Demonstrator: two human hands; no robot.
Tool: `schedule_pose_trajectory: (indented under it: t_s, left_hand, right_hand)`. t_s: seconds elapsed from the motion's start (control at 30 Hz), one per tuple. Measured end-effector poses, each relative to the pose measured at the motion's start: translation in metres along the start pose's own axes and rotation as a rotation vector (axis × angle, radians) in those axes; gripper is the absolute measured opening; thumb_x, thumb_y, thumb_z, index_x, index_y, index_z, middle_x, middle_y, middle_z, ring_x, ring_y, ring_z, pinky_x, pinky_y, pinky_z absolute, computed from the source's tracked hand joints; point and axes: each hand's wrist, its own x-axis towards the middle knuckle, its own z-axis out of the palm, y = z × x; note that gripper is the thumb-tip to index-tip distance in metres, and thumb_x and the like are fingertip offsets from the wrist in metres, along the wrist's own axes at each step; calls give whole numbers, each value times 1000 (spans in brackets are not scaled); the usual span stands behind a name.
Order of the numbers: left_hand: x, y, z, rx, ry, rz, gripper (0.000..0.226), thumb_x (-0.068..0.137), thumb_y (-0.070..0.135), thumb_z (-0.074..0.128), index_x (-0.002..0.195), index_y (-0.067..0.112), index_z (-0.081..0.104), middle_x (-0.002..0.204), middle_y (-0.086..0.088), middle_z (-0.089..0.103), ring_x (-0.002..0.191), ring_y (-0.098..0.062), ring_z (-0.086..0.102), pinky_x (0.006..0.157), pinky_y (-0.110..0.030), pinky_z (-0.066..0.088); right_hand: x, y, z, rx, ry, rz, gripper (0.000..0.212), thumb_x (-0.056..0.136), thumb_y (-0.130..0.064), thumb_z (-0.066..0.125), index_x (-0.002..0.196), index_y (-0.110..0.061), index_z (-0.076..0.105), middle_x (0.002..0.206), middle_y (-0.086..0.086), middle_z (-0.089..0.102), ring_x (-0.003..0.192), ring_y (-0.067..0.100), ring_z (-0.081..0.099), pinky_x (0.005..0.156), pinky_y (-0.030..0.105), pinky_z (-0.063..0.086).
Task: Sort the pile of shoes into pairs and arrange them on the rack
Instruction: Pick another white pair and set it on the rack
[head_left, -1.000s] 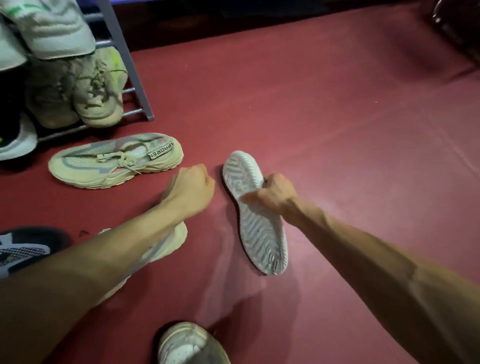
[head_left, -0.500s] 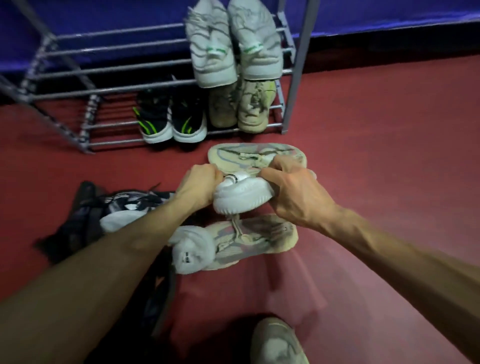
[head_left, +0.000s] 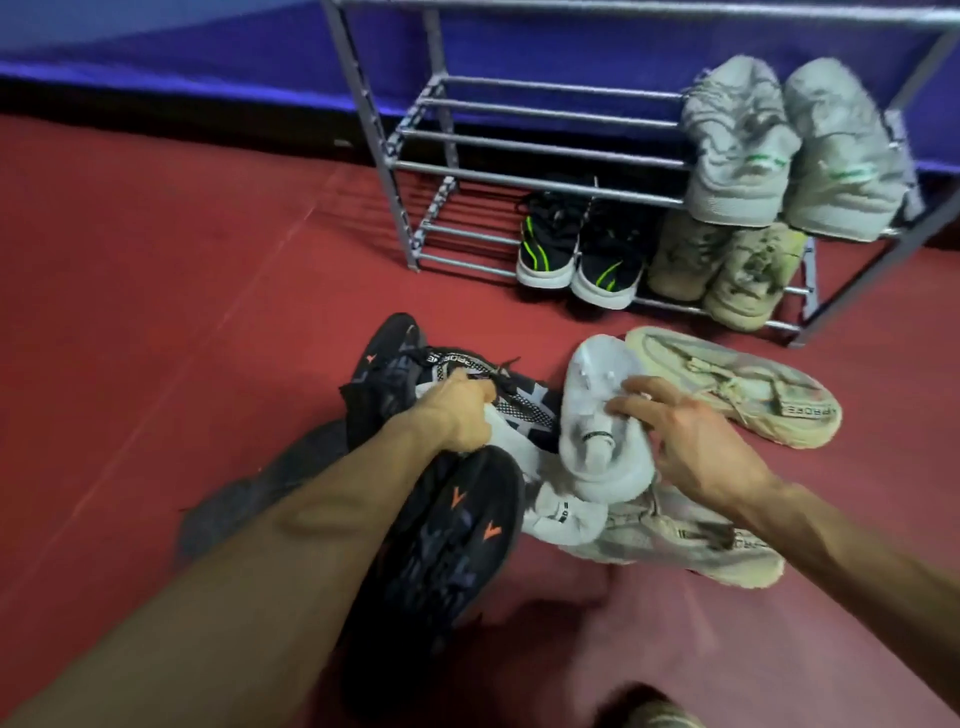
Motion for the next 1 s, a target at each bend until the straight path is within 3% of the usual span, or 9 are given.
schedule_pose_trajectory:
  t_s: [0.17, 0.3, 0.43, 0.53, 0.6, 0.73, 0.8, 0.9, 1.0]
  left_hand:
    - [5, 5, 12, 280, 159, 136, 42, 86, 12, 58, 126, 26, 54, 134, -2, 39, 121, -26, 38, 99, -41, 37]
    - [6, 11, 6, 498, 208, 205, 33, 83, 19, 62, 114, 28, 53, 121, 4, 57, 119, -23, 38, 97, -42, 27]
    - [5, 39, -2, 503, 344, 359, 37, 83, 14, 60, 116, 29, 57, 118, 4, 57, 120, -23, 39, 102, -44, 24]
    - [13, 90, -13, 280, 608, 641, 34, 80, 8, 58, 111, 20, 67, 120, -3, 60, 123, -28, 45, 102, -44, 19]
    - [10, 120, -20, 197, 637, 580, 38, 82, 8, 53, 119, 17, 58, 135, -5, 49, 132, -25, 37, 102, -42, 20]
    - [3, 128, -6, 0, 466, 153, 34, 90, 15, 49, 123, 7, 48, 128, -13, 52, 120, -30, 46, 94, -41, 38]
    - [4, 113, 6, -80, 247, -8, 38, 93, 30, 45, 118, 4, 56, 123, -17, 59, 114, -35, 54, 85, -39, 43]
    - [6, 95, 22, -143, -78, -90, 57, 91, 51, 40, 101, 0, 63, 98, -19, 68, 87, -35, 66, 74, -35, 51]
    - [3, 89, 26, -319, -208, -116, 49, 94, 48, 39, 73, 6, 55, 65, -9, 56, 49, -20, 52, 43, -22, 43]
  right_hand:
    - [-8, 8, -3, 414, -13, 316, 33, 87, -7, 50, 99, -18, 78, 128, -5, 64, 122, 20, 57, 108, 27, 36]
    - [-10, -4, 2, 569, 29, 538, 10, 77, -21, 69, 87, -18, 66, 84, -4, 73, 69, 15, 66, 72, 32, 56]
    - [-8, -4, -4, 675, 199, 733, 31, 75, -7, 65, 102, -15, 52, 68, 8, 66, 44, 19, 59, 33, 23, 42]
    - [-7, 2, -11, 518, 358, 750, 39, 76, -7, 59, 114, -11, 54, 81, 11, 69, 68, 28, 67, 60, 37, 57]
    - [-12, 10, -12, 478, 371, 769, 42, 77, -7, 57, 119, -9, 54, 95, 14, 69, 85, 30, 66, 79, 40, 56]
    - [-21, 27, -9, 417, 184, 790, 44, 80, -5, 57, 124, -3, 53, 110, 18, 66, 95, 32, 63, 81, 38, 54]
    - [-19, 33, -8, 352, 123, 790, 31, 81, -6, 57, 111, 1, 57, 97, 18, 67, 77, 30, 63, 69, 39, 57]
    - [-18, 40, -2, 204, 23, 822, 25, 84, -18, 59, 97, 3, 54, 75, 13, 63, 55, 21, 55, 46, 30, 46]
    - [-22, 50, 0, 135, -61, 751, 28, 89, -29, 54, 101, -5, 48, 82, 15, 63, 68, 31, 61, 56, 36, 49]
